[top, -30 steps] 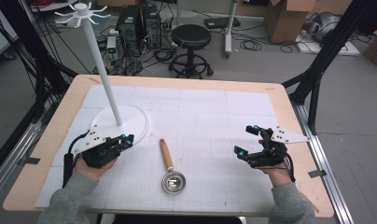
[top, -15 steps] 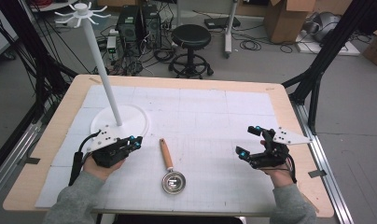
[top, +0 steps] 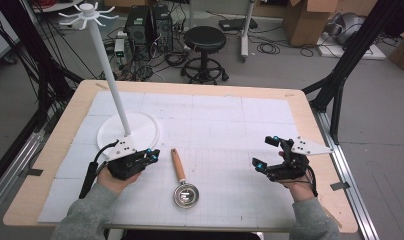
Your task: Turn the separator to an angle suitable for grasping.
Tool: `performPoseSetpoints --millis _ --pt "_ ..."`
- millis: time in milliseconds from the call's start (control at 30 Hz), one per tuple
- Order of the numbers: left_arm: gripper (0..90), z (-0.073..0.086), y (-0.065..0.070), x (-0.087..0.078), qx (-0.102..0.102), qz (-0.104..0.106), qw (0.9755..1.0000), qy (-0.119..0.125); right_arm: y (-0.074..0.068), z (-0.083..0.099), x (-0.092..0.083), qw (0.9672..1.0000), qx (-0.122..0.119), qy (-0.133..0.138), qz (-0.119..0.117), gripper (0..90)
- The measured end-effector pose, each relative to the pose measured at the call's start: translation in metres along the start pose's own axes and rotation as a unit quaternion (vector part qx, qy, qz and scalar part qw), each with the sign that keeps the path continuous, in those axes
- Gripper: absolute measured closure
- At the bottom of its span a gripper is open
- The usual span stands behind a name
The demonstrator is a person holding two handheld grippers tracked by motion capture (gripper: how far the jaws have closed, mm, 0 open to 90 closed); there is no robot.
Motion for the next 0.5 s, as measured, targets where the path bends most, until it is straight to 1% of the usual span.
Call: performPoseSetpoints --millis 67,100,200,300,400,433,500 --pt "89.7 0.000 0.002 0.005 -0.003 0.003 0.9999 -0.011 0.000 0.000 0.000 1.0000 -0.001 -0.002 -0.001 3.3" --pt "89.6 0.000 0.002 0.007 -0.007 0.007 0.9999 -0.013 0.000 0.000 0.000 1.0000 0.001 -0.002 -0.001 3.3" --pt "89.7 -0.002 0.006 0.013 -0.009 0.018 0.9997 -0.017 0.000 0.000 0.000 1.0000 0.001 -0.002 -0.002 3.3" --pt "89.7 -0.003 0.009 0.019 -0.007 0.025 0.9994 -0.024 0.001 0.000 0.000 1.0000 0.002 -0.002 -0.002 3.3" --pt "89.7 -0.003 0.011 0.023 -0.007 0.027 0.9991 -0.031 0.001 0.000 0.000 1.0000 0.002 -0.002 -0.002 3.3" --pt "89.7 -0.003 0.013 0.026 -0.006 0.030 0.9988 -0.039 0.001 0.001 0.001 1.0000 0.002 -0.002 -0.002 3.3" --pt "89.7 -0.003 0.014 0.030 -0.006 0.034 0.9984 -0.046 0.000 0.001 0.001 1.0000 0.004 -0.005 -0.003 3.3"
Point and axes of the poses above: each handheld gripper's, and its own axes: x roughly forward along the jaws, z roughly out of its underside, y roughly to its right, the point moved 1 cm from there along x, roughly forward along the jaws, and after that the axes turned 5 degrees about -y, right-handed, at the moved point
